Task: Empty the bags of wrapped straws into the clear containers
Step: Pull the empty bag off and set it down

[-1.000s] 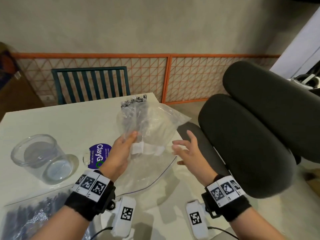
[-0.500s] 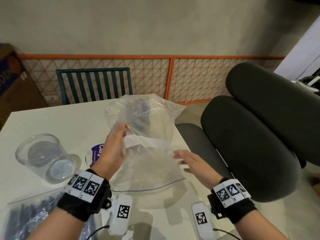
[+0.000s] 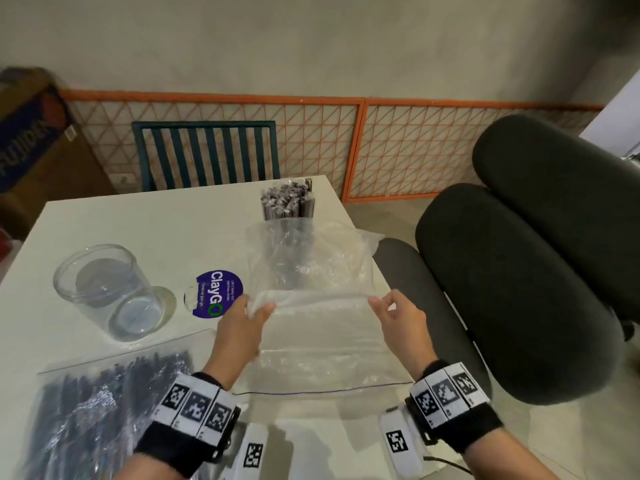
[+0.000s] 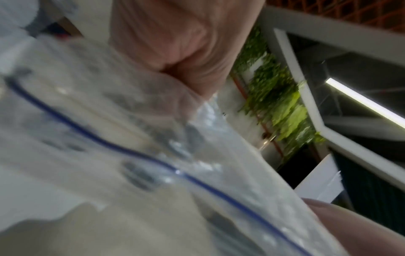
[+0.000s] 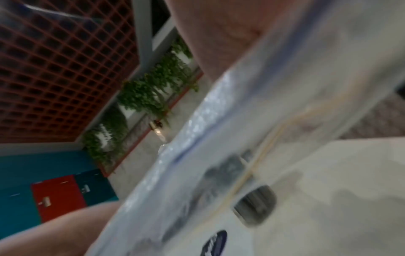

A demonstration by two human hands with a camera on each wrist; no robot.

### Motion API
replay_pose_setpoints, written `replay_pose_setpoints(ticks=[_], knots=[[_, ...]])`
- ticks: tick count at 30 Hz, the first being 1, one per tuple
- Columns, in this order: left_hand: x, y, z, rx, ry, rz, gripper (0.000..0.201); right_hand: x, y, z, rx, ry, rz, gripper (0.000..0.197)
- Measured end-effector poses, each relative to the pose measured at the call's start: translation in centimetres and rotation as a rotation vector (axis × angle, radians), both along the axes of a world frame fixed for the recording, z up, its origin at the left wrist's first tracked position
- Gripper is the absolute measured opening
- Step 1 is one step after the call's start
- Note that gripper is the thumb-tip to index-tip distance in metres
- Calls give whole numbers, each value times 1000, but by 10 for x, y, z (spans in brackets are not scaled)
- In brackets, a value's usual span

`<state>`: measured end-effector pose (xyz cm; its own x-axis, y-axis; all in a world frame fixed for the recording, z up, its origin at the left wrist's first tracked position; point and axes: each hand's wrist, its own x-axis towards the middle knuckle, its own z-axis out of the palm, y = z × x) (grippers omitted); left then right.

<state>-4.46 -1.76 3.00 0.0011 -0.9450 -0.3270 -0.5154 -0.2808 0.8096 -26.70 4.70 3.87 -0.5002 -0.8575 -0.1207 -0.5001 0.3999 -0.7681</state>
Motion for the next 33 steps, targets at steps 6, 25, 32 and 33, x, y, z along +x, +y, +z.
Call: replay_pose_setpoints(ticks=[6,25,32,33], knots=[[24,18,-44,276,-254,-187,92,-11,10,-41,469,195,224,57],[6,0,-85,103,-739,-942,105,33,-37,-81,654,595,939,96],[103,4,-31,-374,-477,-290,56,111,-62,-25,148,99,828,44],[126,6,-35,-320,-521,-168,60,129,-65,-28,202,46,850,49]])
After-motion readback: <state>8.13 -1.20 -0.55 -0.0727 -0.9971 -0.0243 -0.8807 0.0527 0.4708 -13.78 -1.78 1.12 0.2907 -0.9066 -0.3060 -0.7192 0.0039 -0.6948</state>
